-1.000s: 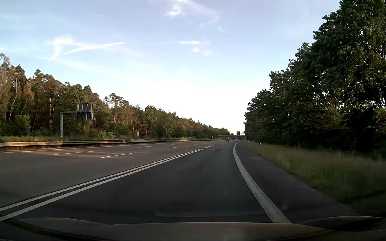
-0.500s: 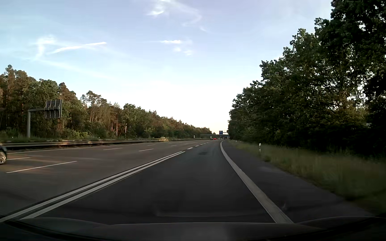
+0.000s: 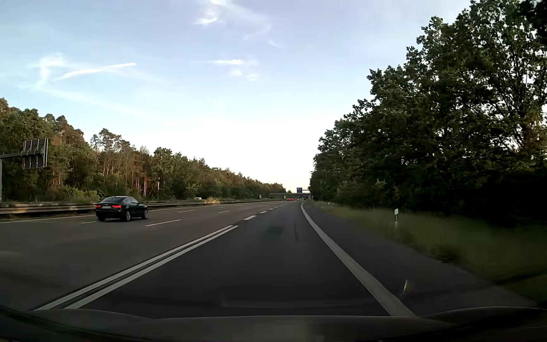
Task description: Follow the waypoints while adhering to traffic rules and regulations
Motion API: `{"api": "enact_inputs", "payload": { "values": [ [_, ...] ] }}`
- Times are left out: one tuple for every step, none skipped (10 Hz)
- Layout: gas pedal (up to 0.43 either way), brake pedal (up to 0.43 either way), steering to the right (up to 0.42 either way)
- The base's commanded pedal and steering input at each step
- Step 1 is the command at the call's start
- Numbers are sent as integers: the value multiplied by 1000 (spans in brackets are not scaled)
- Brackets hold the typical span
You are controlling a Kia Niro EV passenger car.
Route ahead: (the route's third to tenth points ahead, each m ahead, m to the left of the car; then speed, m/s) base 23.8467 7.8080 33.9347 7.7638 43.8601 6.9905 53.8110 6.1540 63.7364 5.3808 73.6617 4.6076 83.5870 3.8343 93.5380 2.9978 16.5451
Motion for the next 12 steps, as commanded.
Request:
{"api": "enact_inputs", "payload": {
  "values": [
    [378,0,14],
    [378,0,12],
    [378,0,11],
    [390,0,10],
    [390,0,7],
    [390,0,2],
    [390,0,2],
    [390,0,2],
    [390,0,3],
    [390,0,3],
    [390,0,3],
    [390,0,3]
  ]
}}
